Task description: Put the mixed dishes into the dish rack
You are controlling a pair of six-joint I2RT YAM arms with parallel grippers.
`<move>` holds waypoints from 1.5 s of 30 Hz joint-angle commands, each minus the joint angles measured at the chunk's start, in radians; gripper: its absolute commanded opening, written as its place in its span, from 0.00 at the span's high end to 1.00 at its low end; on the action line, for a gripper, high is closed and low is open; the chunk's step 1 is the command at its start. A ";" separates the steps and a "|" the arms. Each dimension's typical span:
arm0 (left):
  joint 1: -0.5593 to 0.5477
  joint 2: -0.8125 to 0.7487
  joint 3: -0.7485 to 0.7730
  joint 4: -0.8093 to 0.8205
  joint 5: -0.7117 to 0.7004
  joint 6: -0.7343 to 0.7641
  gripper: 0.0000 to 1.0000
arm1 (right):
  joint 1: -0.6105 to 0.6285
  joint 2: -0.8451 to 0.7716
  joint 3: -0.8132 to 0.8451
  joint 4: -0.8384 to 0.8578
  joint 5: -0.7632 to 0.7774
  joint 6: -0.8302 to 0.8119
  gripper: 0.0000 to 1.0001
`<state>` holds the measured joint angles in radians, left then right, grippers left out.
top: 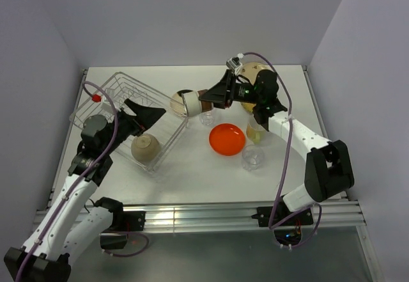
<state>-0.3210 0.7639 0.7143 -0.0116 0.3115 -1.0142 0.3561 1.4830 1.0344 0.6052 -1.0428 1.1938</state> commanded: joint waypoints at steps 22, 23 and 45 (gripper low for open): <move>0.005 -0.322 0.093 -0.629 -0.506 0.146 0.08 | 0.329 0.278 0.720 -1.073 0.608 -1.326 0.91; 0.003 -0.337 0.093 -0.634 -0.511 0.146 0.07 | 0.348 0.305 0.733 -1.073 0.622 -1.336 0.91; 0.005 -0.380 0.074 -0.653 -0.493 0.186 0.04 | 0.455 0.701 0.989 -1.160 0.937 -1.657 0.85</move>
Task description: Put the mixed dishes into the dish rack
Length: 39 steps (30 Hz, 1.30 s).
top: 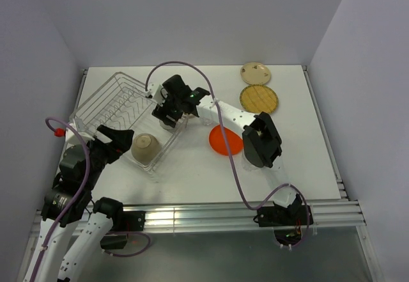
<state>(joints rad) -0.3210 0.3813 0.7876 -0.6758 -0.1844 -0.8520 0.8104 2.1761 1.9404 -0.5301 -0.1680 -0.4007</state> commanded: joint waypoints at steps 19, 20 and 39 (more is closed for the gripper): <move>0.005 -0.009 -0.030 0.036 0.029 0.001 0.05 | 0.003 0.025 0.074 -0.102 0.122 -0.078 0.26; 0.005 -0.009 -0.030 0.039 0.031 -0.001 0.05 | 0.003 0.021 0.075 -0.102 0.124 -0.069 0.24; 0.005 0.034 -0.010 0.131 0.167 0.017 0.05 | -0.007 -0.133 0.140 -0.125 0.015 0.014 0.00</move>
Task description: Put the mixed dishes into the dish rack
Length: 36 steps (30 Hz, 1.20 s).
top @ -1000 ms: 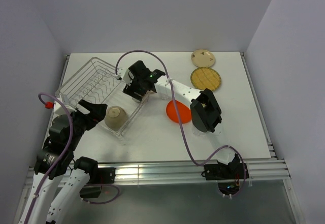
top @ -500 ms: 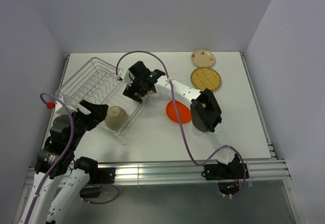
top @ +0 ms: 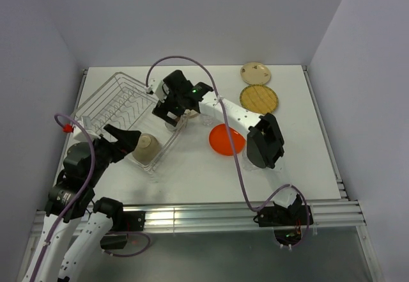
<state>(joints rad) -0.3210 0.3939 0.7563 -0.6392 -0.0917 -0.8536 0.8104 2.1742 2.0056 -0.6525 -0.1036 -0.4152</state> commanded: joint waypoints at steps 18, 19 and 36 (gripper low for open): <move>-0.340 0.865 0.336 0.392 0.052 -0.205 0.32 | -0.641 -0.668 -0.516 0.166 -0.743 0.285 0.02; -0.364 0.910 0.365 0.379 0.034 -0.246 0.32 | -0.671 -0.680 -0.560 0.169 -0.763 0.288 0.02; -0.458 1.576 1.037 -0.180 -0.330 -0.634 0.35 | -0.878 -0.830 -0.824 0.292 -0.857 0.343 0.02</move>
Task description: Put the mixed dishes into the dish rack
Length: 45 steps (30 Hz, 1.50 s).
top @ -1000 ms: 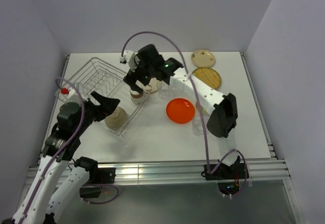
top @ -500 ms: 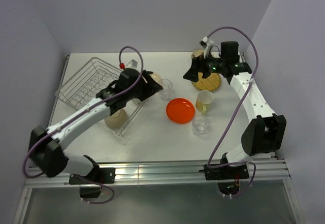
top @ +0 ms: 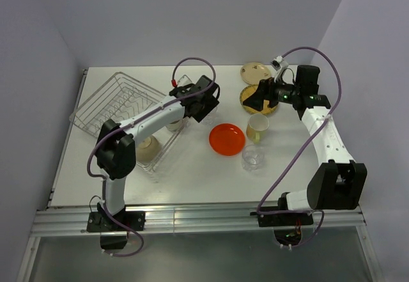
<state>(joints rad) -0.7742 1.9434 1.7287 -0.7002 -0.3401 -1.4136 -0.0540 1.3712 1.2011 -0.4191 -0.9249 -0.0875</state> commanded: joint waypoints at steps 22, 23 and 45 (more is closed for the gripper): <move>0.001 0.293 0.246 -0.174 -0.132 -0.070 0.67 | -0.030 -0.037 -0.066 0.085 -0.045 0.034 0.01; 0.001 0.295 0.246 -0.165 -0.131 -0.068 0.70 | -0.035 -0.037 -0.066 0.085 -0.046 0.034 0.01; 0.162 -0.366 -0.324 0.736 0.283 0.378 1.00 | -0.038 -0.023 0.195 0.100 -0.051 0.222 0.02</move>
<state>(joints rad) -0.6815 1.7916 1.5414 -0.3668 -0.2398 -1.1511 -0.0834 1.3712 1.2945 -0.4023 -0.9627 -0.0040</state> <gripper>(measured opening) 0.103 0.984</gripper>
